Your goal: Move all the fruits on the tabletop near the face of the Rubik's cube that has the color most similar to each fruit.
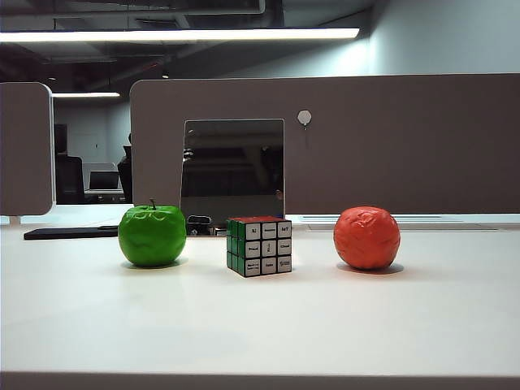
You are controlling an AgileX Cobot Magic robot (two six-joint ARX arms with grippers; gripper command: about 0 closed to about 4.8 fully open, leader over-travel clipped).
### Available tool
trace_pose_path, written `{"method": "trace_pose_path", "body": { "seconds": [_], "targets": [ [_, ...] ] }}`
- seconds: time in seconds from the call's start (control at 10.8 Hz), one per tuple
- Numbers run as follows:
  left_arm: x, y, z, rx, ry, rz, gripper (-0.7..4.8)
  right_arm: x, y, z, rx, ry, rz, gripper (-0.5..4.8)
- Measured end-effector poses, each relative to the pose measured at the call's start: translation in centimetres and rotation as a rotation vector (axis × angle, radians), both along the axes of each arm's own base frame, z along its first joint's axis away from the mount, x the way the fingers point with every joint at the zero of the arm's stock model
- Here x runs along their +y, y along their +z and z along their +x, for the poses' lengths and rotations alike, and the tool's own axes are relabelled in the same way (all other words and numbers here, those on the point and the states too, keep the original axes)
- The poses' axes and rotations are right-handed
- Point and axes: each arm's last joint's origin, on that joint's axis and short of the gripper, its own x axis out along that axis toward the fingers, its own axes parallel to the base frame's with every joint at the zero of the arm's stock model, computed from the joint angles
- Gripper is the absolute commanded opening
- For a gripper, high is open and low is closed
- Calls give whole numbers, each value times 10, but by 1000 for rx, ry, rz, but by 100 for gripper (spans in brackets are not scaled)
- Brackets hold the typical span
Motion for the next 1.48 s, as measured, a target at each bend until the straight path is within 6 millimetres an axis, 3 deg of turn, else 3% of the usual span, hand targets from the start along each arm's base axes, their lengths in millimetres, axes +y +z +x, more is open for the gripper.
{"method": "trace_pose_path", "body": {
  "seconds": [1.2, 1.48],
  "targets": [
    [0, 0, 0, 1, 0, -1, -6, 0, 0, 0, -1, -1, 0, -5],
    [-3, 15, -3, -50, -107, -29, -6, 0, 17, -3, -80, 0, -3, -5]
  ]
}}
